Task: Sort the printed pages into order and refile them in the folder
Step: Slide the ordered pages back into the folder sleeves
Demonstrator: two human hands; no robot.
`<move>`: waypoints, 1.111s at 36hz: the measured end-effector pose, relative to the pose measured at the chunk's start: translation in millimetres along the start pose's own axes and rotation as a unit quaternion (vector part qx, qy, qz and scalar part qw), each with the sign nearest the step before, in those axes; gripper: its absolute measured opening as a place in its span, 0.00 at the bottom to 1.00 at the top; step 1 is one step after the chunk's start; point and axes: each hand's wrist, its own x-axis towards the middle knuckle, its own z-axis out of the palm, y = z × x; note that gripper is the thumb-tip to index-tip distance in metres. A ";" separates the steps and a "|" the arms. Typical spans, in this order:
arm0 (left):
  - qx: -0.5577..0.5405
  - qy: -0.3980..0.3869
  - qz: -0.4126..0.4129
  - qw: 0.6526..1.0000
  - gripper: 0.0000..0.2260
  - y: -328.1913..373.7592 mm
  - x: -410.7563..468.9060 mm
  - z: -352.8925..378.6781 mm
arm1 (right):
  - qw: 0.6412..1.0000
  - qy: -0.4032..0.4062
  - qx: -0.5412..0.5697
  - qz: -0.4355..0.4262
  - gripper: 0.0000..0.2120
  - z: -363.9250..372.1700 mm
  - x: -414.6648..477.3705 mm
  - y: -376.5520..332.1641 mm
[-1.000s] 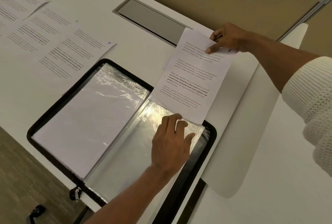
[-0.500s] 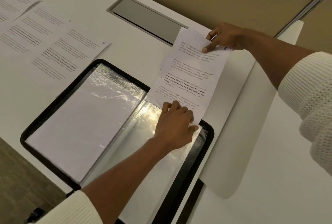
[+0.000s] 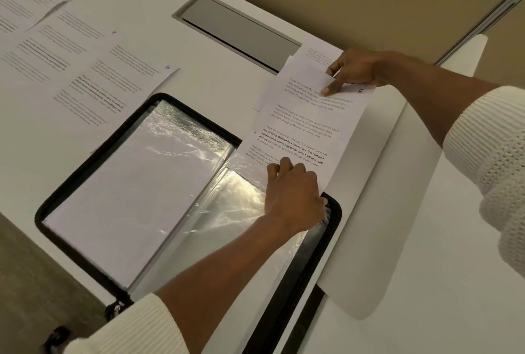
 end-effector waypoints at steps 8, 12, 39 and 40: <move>-0.012 -0.029 -0.024 0.999 0.15 11.1 4.5 5.3 | 0.997 -0.069 -0.030 0.012 0.17 13.4 14.8 1.9; -0.034 -0.022 -0.027 0.999 0.12 14.8 5.1 8.4 | 0.996 -0.074 -0.036 0.018 0.18 22.9 18.6 0.8; 0.060 0.110 -0.062 0.990 0.37 -108.1 -99.4 0.9 | 0.990 -0.079 -0.114 -0.014 0.15 115.6 -1.9 -10.2; 0.063 0.107 -0.059 0.991 0.37 -109.1 -102.2 0.8 | 0.990 -0.080 -0.116 -0.013 0.15 119.4 -5.9 -11.8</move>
